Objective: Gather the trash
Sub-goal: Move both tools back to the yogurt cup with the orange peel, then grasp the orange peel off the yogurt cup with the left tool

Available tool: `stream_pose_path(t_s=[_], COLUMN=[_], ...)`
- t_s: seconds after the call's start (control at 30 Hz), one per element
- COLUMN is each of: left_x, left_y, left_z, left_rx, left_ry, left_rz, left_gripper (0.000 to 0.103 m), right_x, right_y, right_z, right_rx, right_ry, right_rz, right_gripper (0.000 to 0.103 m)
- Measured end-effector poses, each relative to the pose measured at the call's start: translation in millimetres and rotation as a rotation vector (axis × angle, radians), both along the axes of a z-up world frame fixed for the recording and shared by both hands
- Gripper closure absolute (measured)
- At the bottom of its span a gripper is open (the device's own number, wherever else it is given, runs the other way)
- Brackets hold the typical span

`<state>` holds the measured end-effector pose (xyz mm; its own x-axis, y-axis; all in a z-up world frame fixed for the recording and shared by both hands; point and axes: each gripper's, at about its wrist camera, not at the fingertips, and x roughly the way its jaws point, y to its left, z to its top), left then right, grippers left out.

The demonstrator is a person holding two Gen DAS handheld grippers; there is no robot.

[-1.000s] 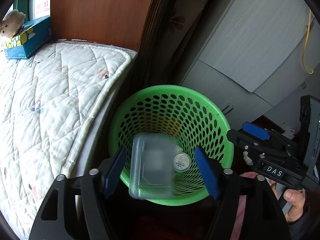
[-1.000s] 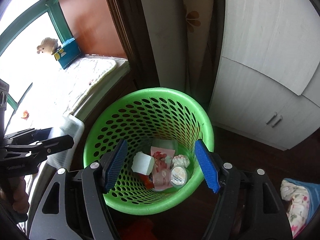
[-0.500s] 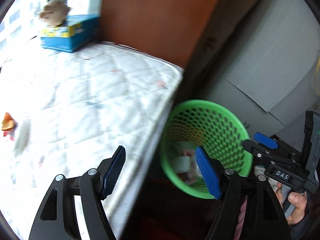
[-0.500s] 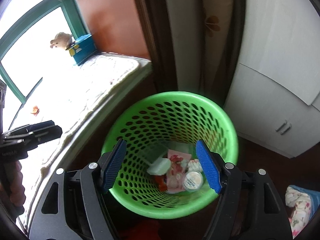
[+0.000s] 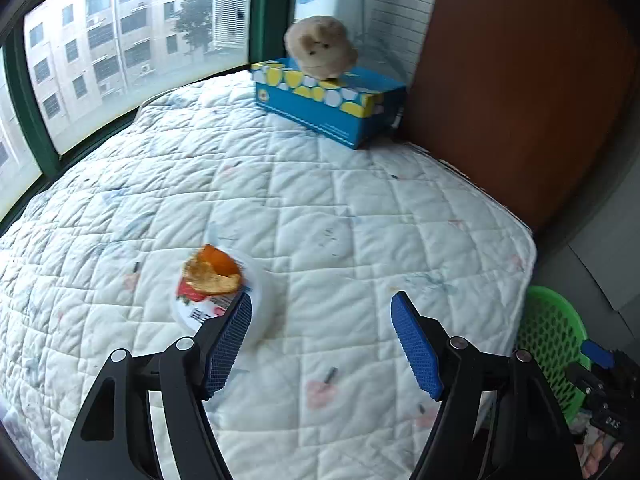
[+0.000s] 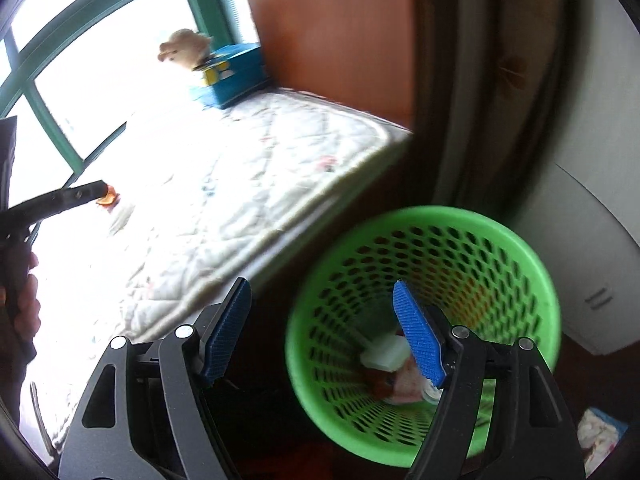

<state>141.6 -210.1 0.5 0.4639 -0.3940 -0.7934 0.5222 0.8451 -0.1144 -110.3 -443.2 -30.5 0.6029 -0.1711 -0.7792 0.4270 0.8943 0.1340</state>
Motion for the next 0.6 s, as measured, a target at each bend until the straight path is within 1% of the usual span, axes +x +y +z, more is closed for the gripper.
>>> stream_pose_path(t_s=[0.1,0.17,0.27,0.37,0.47,0.6], left_x=[28.5,43.3,58.5,65.9,70.6,74.5], left_y=[17.0,24.9,32.1,32.3,33.5,32.4], left_z=[-10.6,-18.7,-30.0,-39.0,-45.0,-50.7], left_rx=[0.017,0.029,0.048,0.048,0.04,0.038], left_ry=[0.021,0.035,0.051,0.066,0.078,0.085], left_rz=[0.072,0.099,0.111,0.104,0.093,0.074], left_gripper=[0.033,0.033,0.033,0.034,0.039,0.05], right_x=[20.1,32.8,52.6,70.1,85.6,104.3], right_y=[13.5,21.5,33.3,44.3,53.7,64.3], right_z=[-1.1,-2.1,-4.6,-7.1,-9.1,-11.6], right_rx=[0.003,0.007,0.017,0.022,0.028,0.028], right_ry=[0.003,0.004,0.006,0.01,0.015,0.021], right_rz=[0.044,0.069,0.11,0.146,0.177,0.213], right_gripper=[0.03,0.03,0.029,0.03,0.03,0.03])
